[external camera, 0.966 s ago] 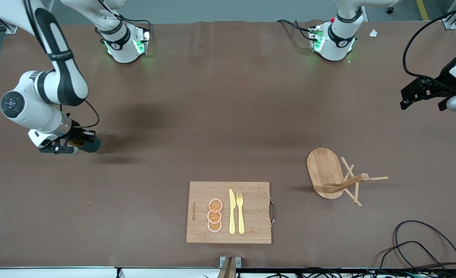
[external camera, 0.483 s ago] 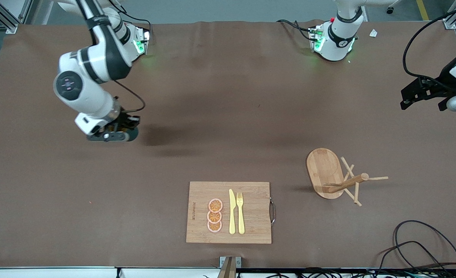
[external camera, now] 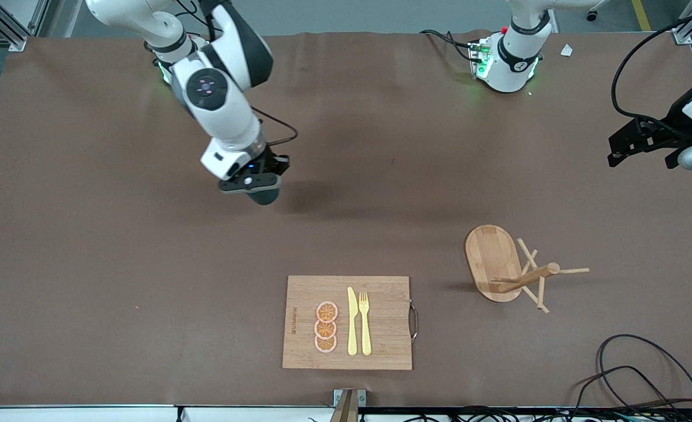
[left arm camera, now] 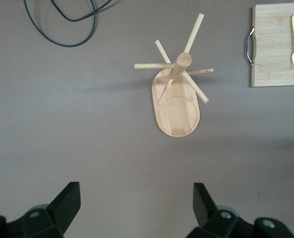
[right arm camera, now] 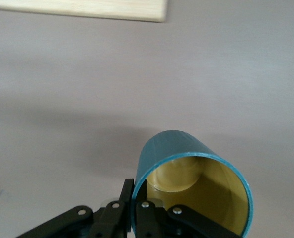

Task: Pass cup and hang on rack
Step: 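Carry the teal mug with the right gripper toward the table middle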

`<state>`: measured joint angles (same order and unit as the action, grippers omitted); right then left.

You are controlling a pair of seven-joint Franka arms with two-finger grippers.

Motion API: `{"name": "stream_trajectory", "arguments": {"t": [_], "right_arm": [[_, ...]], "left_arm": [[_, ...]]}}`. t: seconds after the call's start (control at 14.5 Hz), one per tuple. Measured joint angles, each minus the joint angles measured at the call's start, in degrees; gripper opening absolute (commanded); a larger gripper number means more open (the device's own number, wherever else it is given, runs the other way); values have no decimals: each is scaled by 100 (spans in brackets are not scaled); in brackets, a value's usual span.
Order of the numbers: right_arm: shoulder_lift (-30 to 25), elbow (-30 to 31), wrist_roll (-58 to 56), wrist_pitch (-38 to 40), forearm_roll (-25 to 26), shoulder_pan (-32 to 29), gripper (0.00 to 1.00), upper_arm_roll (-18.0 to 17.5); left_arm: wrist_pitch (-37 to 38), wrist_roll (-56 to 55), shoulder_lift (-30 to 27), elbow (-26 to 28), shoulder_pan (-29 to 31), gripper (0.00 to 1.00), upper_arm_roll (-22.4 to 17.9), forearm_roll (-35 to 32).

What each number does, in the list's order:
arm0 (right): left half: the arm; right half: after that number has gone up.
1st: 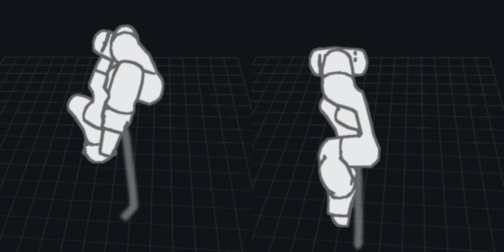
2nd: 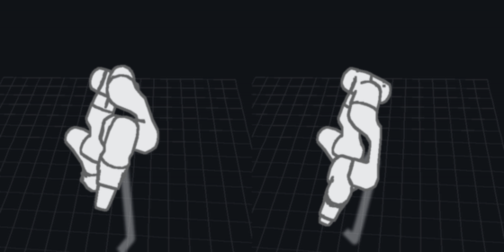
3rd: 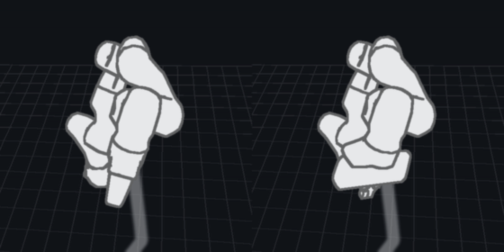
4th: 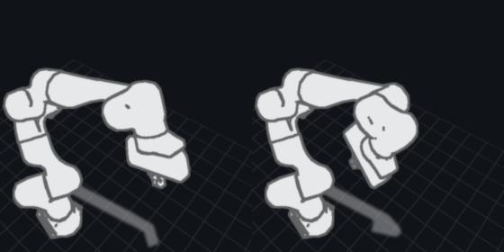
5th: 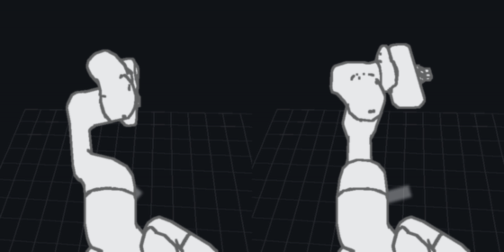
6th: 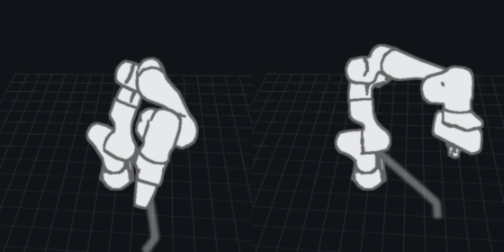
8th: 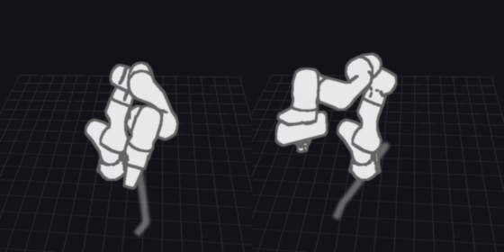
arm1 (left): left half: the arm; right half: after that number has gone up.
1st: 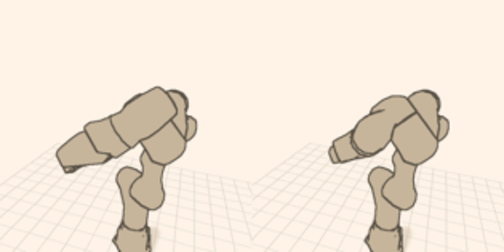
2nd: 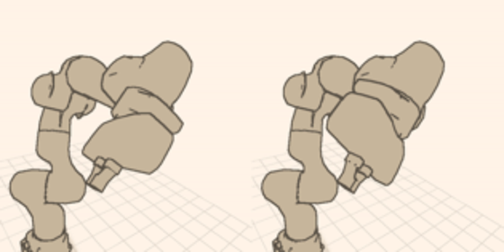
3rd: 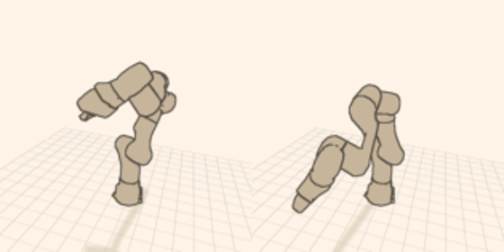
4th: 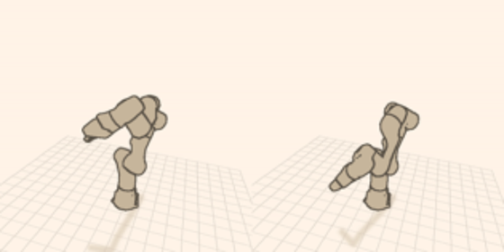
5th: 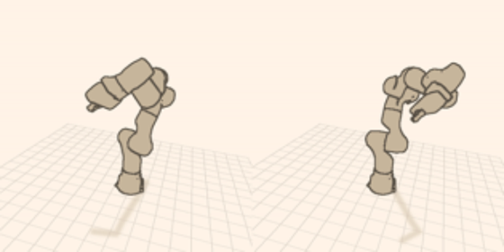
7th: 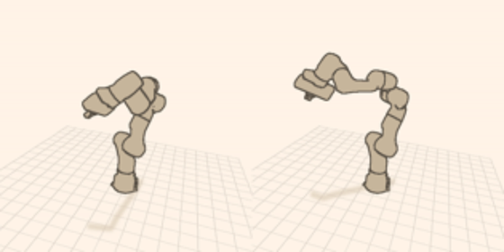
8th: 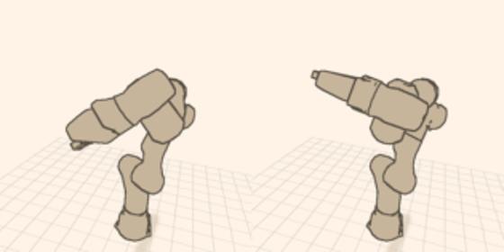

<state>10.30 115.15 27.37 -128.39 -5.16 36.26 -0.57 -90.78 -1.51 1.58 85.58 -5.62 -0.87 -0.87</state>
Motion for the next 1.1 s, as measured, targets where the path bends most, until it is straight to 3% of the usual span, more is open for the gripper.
{"name": "stream_trajectory", "arguments": {"t": [0.48, 1.1], "right_arm": [[1131, -989, 1814, -130, 270, 1085, 0, 19], [1716, -1818, 2830, 65, 463, 1683, 0, 43]], "left_arm": [[-1, 0, 121, 0, 199, 100, -5, 0], [-17, -21, 533, -2, 190, 100, 25, 13]]}}
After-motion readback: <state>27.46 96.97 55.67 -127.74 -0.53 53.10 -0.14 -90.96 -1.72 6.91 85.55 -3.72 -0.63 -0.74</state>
